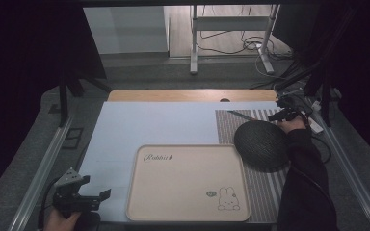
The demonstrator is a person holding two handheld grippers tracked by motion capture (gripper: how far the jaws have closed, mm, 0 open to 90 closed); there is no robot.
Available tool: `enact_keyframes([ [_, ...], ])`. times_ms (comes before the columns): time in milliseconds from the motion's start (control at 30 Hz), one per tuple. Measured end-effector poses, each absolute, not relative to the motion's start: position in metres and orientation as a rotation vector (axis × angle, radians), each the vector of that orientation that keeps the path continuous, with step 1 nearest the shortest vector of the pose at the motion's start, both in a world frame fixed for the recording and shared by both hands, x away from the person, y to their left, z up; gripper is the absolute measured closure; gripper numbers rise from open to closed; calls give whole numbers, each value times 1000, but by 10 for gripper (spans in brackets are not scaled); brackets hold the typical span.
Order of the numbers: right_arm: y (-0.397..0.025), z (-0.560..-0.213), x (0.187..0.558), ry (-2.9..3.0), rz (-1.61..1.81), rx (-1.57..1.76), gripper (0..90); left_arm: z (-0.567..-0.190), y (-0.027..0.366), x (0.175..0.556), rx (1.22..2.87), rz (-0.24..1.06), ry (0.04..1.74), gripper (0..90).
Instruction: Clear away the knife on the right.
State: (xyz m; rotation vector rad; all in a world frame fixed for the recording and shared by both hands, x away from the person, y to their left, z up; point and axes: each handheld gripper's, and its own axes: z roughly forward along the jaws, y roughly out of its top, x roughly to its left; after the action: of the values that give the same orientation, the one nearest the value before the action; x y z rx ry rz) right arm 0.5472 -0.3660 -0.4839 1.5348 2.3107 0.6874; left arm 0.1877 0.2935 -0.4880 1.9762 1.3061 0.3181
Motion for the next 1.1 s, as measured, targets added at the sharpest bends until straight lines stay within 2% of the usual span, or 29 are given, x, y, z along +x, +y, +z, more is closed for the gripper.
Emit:
enact_keyframes([
  [267,-340,-476,552,2324,750,1478,308,-488,294,188,1971,315,1308,18],
  [300,-340,-476,552,2324,750,1478,308,-488,294,188,1971,315,1308,18],
  [333,-333,-477,554,2322,752,1480,211,-488,294,188,1970,315,1309,18],
  [400,-328,-480,556,2323,738,1492,84,-488,294,188,1969,314,1309,18],
  [467,-321,-483,558,2320,699,1500,25,-488,294,188,1969,314,1309,17],
  [533,-316,-485,560,2316,671,1503,0,-488,294,188,1968,314,1310,18],
  [1100,-297,-507,579,2395,544,1509,0,-488,294,188,1969,311,1311,17],
])
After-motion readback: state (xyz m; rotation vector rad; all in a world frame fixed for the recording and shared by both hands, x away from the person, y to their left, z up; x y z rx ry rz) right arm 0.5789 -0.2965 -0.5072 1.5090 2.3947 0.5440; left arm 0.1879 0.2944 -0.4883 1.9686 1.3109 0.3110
